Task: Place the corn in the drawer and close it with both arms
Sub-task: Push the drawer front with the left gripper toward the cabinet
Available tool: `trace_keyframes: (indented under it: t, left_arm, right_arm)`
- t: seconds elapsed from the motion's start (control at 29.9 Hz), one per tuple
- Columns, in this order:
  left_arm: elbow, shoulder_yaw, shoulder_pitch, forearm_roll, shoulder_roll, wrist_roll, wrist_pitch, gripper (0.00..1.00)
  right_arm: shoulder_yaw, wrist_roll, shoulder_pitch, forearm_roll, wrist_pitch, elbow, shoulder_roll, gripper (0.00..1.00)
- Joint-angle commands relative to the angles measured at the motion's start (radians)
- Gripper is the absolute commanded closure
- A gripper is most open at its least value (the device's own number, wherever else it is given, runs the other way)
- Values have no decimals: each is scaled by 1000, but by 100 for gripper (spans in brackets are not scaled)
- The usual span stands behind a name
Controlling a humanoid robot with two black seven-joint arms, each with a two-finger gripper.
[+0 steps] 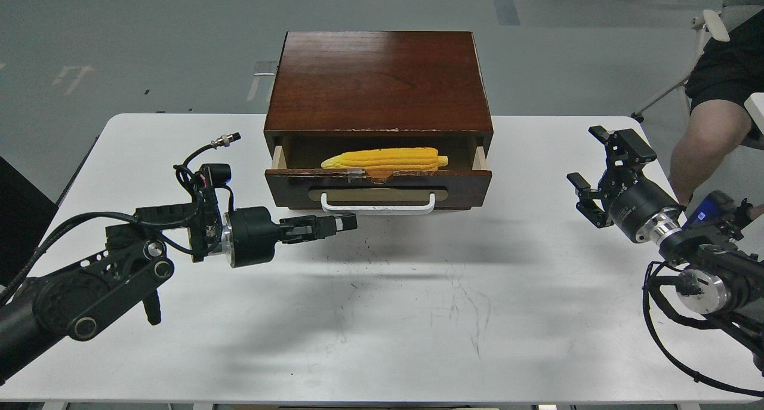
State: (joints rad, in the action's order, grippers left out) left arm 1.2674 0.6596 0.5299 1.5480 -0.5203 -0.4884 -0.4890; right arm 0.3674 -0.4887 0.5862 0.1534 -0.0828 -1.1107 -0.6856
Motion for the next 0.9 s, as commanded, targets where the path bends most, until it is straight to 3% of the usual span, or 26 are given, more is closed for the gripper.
trace_keyframes:
  t: [0.0,0.87]
  left_arm:
    - [-5,2,12,-28,0,0,0,100]
    - [-138,2,65,-35,34,0,0,100]
  right_arm:
    - [1,0,0,0,0,0,0,0]
    - [4,0,-3,0,0,0,-2,0]
